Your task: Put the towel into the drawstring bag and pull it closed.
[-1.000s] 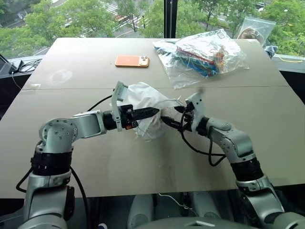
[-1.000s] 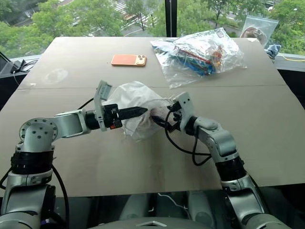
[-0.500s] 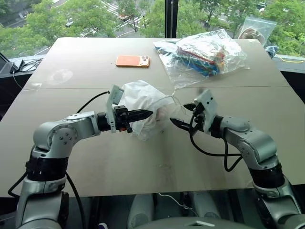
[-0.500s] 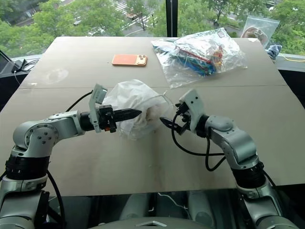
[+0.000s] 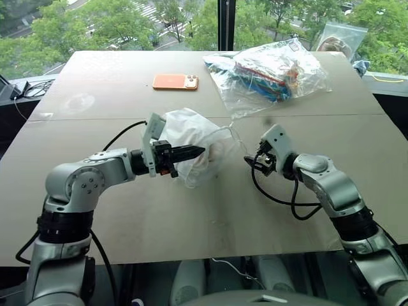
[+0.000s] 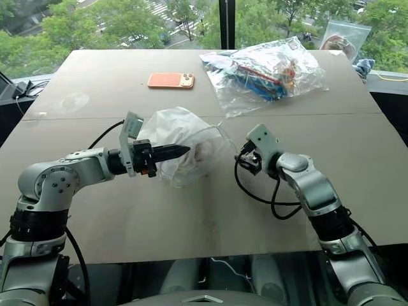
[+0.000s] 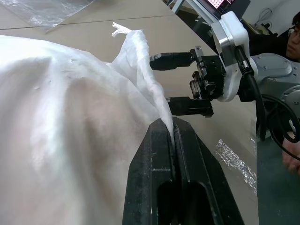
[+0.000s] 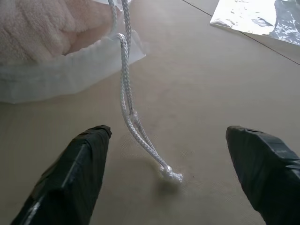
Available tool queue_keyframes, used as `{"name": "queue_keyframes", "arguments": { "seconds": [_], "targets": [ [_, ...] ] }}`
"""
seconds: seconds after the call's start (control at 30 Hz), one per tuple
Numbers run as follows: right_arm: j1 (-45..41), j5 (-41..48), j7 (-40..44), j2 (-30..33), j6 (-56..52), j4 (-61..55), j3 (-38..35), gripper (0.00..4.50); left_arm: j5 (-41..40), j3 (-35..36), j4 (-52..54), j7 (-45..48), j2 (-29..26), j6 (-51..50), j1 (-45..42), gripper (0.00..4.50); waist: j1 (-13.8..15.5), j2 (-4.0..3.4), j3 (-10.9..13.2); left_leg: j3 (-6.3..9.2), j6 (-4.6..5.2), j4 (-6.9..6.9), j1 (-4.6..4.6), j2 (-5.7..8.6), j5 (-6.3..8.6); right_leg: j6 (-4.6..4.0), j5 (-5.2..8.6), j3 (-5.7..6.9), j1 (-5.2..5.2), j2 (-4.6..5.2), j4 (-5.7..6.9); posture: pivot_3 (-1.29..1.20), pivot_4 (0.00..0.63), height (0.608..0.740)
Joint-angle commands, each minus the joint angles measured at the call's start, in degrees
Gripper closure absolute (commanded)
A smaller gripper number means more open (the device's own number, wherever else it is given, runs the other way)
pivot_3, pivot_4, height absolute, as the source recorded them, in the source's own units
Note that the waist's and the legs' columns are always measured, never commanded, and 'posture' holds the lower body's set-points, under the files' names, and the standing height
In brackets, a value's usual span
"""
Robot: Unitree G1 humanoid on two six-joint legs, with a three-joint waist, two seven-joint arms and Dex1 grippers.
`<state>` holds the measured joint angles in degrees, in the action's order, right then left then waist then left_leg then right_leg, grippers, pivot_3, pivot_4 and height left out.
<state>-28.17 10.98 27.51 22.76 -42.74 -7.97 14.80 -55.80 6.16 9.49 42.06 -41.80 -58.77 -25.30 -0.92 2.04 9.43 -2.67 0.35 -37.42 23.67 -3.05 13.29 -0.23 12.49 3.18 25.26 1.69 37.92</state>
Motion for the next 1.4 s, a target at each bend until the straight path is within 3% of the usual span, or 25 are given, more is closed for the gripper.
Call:
{"name": "queue_keyframes", "arguments": {
  "seconds": [0.03, 0.13, 0.27, 0.63, 0.73, 0.77, 0.8, 0.9, 1.07, 1.17, 1.4],
  "targets": [
    [-0.8, -2.0, -0.6, -1.6, 4.8, 3.0, 0.0, 1.63, -0.1, 1.4, 2.3, -0.1, 0.4, -0.1, -0.1, 4.50, 0.2, 0.01, 0.0, 0.00, 0.00, 0.00, 0.01, 0.00, 0.00, 0.00, 0.00, 0.00, 0.01, 0.00, 0.01, 0.00, 0.150, 0.740],
    [-1.3, -4.6, -0.9, -2.7, 8.1, 6.7, 1.4, 2.55, 0.6, 1.2, 3.1, 0.0, 0.5, 0.4, 0.3, 4.50, 0.1, 0.01, 0.0, -0.01, 0.00, -0.02, 0.02, 0.03, 0.00, 0.01, 0.00, -0.03, 0.01, 0.06, -0.01, 0.00, 0.150, 0.740],
    [-1.2, -6.8, -1.1, -2.5, 10.5, 8.3, 1.1, 4.46, 2.5, 0.9, 3.7, 1.3, 0.0, 2.0, 0.3, 4.50, 0.1, 0.00, 0.0, -0.02, 0.00, -0.02, -0.02, 0.03, 0.00, 0.01, 0.00, -0.05, 0.01, 0.04, 0.01, 0.00, 0.150, 0.740],
    [-0.3, -4.9, -3.2, 1.9, -1.3, -8.8, -8.5, 4.46, 16.4, -5.5, -12.4, 14.0, -3.1, 12.6, -14.7, 4.50, 0.3, -0.01, 0.0, -0.08, 0.00, -0.02, 0.05, 0.06, 0.00, 0.00, 0.00, 0.06, 0.01, 0.03, -0.02, 0.00, 0.150, 0.740],
    [0.0, -3.9, -4.5, 1.0, -6.5, -15.1, -9.9, 4.46, 16.4, -4.9, -13.6, 15.9, -3.0, 12.0, -15.1, 4.50, 0.0, -0.01, 0.0, -0.07, 0.00, 0.00, 0.06, 0.03, 0.00, 0.00, 0.00, 0.00, 0.04, 0.01, -0.01, 0.00, 0.150, 0.740],
    [0.3, -3.8, -4.7, 0.9, -7.7, -16.7, -9.8, 4.50, 13.8, -3.0, -12.8, 15.8, -2.9, 9.1, -14.7, 4.06, 0.0, -0.01, 0.0, -0.06, 0.00, 0.01, 0.07, 0.00, 0.00, -0.01, 0.00, -0.07, 0.09, -0.01, 0.00, 0.00, 0.150, 0.740],
    [0.6, -3.6, -5.0, 0.7, -8.7, -17.7, -9.7, 4.50, 12.3, -1.4, -11.9, 14.9, -2.8, 7.4, -14.0, 3.91, -0.1, -0.01, 0.0, -0.05, -0.01, 0.01, 0.07, 0.00, 0.00, -0.01, 0.00, -0.07, 0.09, -0.01, 0.00, 0.00, 0.150, 0.740],
    [1.1, -2.6, -5.9, -0.6, -11.2, -20.1, -9.8, 4.50, 8.9, 4.5, -9.4, 12.4, -5.1, 1.6, -9.2, 2.85, -0.1, -0.01, 0.0, -0.06, 0.00, 0.01, 0.07, -0.02, 0.00, 0.00, 0.00, -0.10, 0.11, -0.01, -0.01, 0.00, 0.150, 0.740],
    [2.0, -2.1, -6.4, -1.2, -12.6, -21.0, -9.6, 4.50, 6.6, 13.7, -1.0, 12.5, -10.3, -1.5, 6.3, 2.85, -0.6, -0.02, 0.0, -0.10, -0.01, 0.06, 0.07, -0.10, 0.00, 0.00, 0.01, -0.15, 0.19, 0.02, 0.01, 0.00, 0.150, 0.740],
    [1.7, -1.9, -6.0, -1.1, -12.4, -20.3, -9.4, 4.50, 9.4, 14.0, 5.7, 12.5, -10.6, 2.0, 17.6, 2.85, -0.2, -0.03, 0.0, -0.11, 0.00, 0.08, 0.07, -0.12, 0.00, 0.00, 0.01, -0.15, 0.20, 0.14, 0.01, 0.00, 0.150, 0.740],
    [1.0, -1.6, -5.3, -0.4, -11.9, -19.3, -9.0, 4.50, 14.7, 8.6, 14.2, 2.3, 1.0, 9.5, 24.5, 2.85, 1.6, -0.02, 0.0, -0.05, 0.01, 0.02, 0.06, -0.04, 0.00, -0.01, 0.00, -0.04, 0.13, 0.20, 0.04, 0.00, 0.150, 0.740]
  ]
}}
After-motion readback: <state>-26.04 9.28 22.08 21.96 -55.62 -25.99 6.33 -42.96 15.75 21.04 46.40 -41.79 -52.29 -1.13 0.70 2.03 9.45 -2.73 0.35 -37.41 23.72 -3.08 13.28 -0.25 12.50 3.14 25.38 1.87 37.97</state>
